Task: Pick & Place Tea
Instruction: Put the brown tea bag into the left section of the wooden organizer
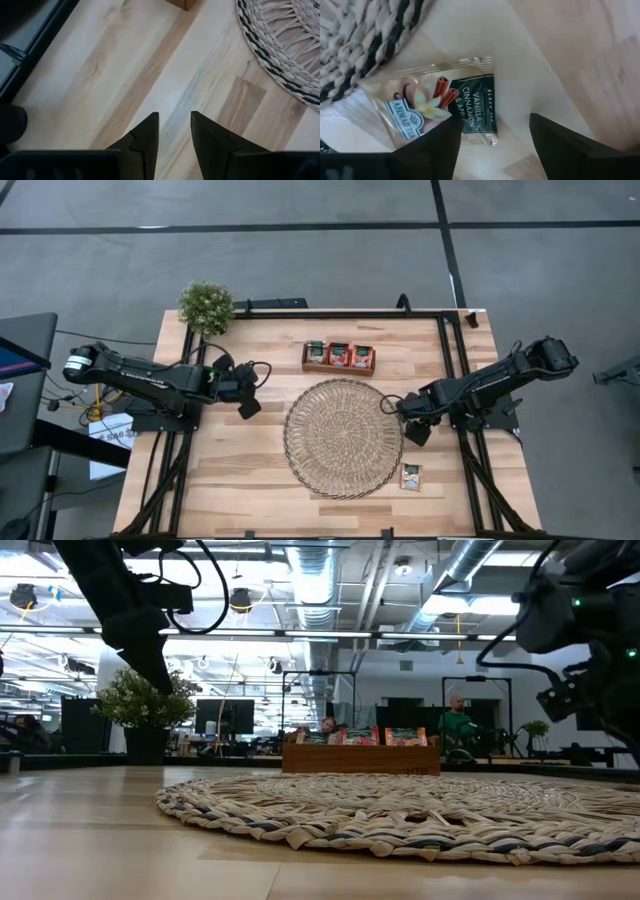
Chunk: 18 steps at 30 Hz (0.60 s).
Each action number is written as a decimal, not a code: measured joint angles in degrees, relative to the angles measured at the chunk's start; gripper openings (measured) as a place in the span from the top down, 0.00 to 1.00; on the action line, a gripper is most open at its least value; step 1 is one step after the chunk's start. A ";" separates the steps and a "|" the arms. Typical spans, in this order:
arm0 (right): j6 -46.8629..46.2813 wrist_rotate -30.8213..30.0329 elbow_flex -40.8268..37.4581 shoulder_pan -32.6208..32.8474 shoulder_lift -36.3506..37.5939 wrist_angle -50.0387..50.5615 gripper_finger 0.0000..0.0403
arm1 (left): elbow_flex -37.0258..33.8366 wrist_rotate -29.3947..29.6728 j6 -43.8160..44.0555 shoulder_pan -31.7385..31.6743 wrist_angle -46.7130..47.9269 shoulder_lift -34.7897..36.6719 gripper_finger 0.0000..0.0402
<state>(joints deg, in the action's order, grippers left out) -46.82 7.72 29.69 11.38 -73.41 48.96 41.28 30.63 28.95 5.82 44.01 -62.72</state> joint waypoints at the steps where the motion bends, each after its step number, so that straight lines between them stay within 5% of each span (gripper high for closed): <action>1: -0.38 0.10 -0.22 0.00 0.00 -0.25 0.45 | 0.00 0.00 0.02 0.00 0.00 0.00 0.74; 9: -1.78 0.01 -0.79 0.11 0.13 -0.42 0.61 | 0.00 -0.04 0.09 0.02 -0.19 -0.02 0.74; 18: -2.83 0.27 -0.42 0.14 0.02 -0.25 0.91 | 0.00 -0.11 0.14 0.02 -0.48 -0.04 0.74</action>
<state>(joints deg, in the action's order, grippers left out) -49.64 7.99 29.27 11.51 -73.39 48.72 41.28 30.52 29.09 5.85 43.53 -62.76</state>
